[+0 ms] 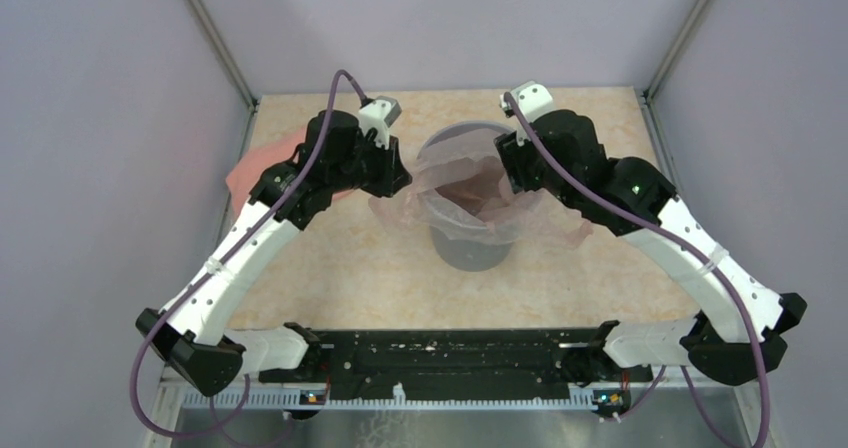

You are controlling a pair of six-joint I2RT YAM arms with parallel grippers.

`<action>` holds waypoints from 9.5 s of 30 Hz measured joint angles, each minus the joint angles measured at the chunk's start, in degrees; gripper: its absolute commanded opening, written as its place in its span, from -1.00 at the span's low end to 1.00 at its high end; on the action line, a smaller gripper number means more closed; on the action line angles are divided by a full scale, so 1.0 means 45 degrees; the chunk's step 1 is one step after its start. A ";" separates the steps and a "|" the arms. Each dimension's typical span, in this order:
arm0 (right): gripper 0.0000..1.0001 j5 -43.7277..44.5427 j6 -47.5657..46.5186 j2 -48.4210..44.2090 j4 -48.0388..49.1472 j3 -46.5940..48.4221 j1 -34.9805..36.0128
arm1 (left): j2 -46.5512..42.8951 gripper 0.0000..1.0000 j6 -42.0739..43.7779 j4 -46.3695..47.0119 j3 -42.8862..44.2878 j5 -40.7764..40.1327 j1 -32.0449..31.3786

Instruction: Put the trash bags into the trash bin

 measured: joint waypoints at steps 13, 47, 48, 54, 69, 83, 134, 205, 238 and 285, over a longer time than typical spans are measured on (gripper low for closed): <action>-0.51 -0.0695 -0.0219 -0.0641 0.0272 -0.1039 -0.0024 | 0.0219 -0.82 -0.0194 0.0408 0.0000 -0.0214 0.0000; -1.00 -0.1433 0.0607 0.3405 0.3963 -0.0175 -0.4362 | 0.2977 -1.00 -0.0831 0.4804 -0.0393 -0.3016 0.0578; -1.00 -0.1457 0.0631 0.3565 0.3963 -0.0058 -0.4371 | 0.3050 -1.00 -0.0855 0.4828 -0.0393 -0.3016 0.0627; -1.00 -0.1613 0.0933 0.4376 0.3866 0.0495 -0.4507 | 0.3560 -1.00 -0.1069 0.4891 -0.0393 -0.2929 0.0947; 0.09 -0.2157 0.1880 0.4401 0.2030 0.1205 -0.4852 | 0.3594 -1.00 -0.1758 0.5314 -0.1753 -0.2137 0.1146; 0.47 -0.2773 0.2254 0.0806 -0.0384 0.2181 -0.4945 | 0.3473 -1.00 -0.1681 0.5187 -0.2079 -0.2074 0.1156; -0.93 -0.0957 0.4857 -0.3424 -0.0350 -0.5697 -0.3653 | 0.3381 -1.00 -0.1914 0.5289 -0.2696 -0.1336 0.1151; 0.15 -0.5955 0.6130 -0.3196 0.5226 -1.0792 -0.6858 | 0.2006 0.21 -0.3468 0.3653 -0.4022 -0.1054 0.2021; -1.00 -0.8582 0.6698 -0.1316 0.7868 -1.1186 -0.8223 | 0.2997 -1.00 -0.7208 0.7485 -0.7456 0.3604 0.2749; 0.13 -1.0826 0.7873 -0.1671 0.8845 -1.3294 -0.9199 | 0.4483 -1.00 -0.5459 0.6445 -0.7135 0.1520 0.2749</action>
